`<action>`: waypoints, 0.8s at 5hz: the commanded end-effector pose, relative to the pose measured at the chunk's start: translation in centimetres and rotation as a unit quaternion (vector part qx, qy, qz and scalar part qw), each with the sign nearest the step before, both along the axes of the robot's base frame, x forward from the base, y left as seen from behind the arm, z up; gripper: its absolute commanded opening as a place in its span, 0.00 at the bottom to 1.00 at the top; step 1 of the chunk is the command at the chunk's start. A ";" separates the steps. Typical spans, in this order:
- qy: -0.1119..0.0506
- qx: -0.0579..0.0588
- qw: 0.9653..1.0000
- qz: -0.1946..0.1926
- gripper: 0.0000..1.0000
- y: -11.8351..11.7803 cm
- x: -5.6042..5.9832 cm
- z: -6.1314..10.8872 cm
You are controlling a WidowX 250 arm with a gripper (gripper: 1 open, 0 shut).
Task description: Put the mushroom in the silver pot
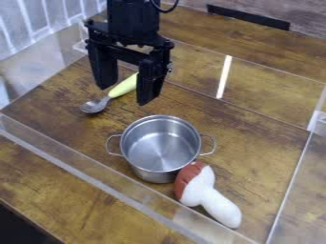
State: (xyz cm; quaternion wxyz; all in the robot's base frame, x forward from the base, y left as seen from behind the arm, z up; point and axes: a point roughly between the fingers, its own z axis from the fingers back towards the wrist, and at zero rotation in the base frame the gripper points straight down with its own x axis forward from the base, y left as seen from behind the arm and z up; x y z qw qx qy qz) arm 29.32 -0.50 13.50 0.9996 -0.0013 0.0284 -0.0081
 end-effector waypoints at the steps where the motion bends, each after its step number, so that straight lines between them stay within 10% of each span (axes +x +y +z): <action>1: 0.015 -0.002 1.000 -0.020 1.00 -0.3 -0.3 -1.1; 2: 0.024 -0.002 0.996 -0.089 1.00 -1.4 -0.5 -1.9; 3: 0.022 -0.001 0.979 -0.201 1.00 -4.1 -0.8 -2.5; 4: 0.018 -0.001 0.952 -0.305 1.00 -7.0 -0.9 -3.0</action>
